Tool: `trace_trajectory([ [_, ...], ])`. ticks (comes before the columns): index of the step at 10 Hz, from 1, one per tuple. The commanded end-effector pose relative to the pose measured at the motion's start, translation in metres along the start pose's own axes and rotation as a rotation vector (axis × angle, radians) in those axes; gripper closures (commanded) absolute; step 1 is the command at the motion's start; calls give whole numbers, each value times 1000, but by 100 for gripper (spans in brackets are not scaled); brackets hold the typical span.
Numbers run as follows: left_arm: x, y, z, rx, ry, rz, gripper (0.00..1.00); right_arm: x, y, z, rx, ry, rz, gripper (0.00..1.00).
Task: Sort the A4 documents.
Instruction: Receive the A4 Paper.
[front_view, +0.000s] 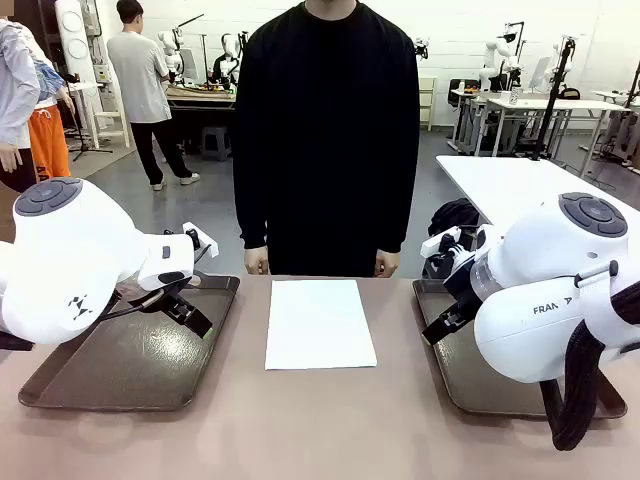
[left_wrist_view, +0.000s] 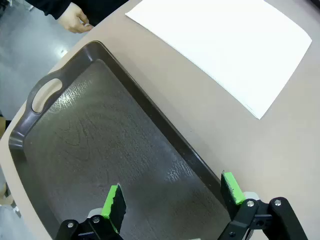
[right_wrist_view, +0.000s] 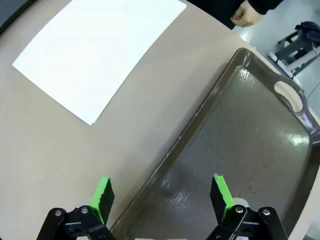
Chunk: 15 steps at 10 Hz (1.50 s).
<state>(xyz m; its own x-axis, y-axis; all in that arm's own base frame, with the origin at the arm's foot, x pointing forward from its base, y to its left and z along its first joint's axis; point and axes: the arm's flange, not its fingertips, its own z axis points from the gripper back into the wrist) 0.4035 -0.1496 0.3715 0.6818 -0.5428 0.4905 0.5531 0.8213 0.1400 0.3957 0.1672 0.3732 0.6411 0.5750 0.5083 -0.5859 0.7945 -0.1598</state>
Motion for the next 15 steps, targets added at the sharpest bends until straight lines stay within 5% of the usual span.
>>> trace_trajectory([
  [1,0,0,0,0,0,0,0,0,0,0,0,0,0,0],
  [15,0,0,0,0,0,-1,0,0,0,0,0,0,1,0],
])
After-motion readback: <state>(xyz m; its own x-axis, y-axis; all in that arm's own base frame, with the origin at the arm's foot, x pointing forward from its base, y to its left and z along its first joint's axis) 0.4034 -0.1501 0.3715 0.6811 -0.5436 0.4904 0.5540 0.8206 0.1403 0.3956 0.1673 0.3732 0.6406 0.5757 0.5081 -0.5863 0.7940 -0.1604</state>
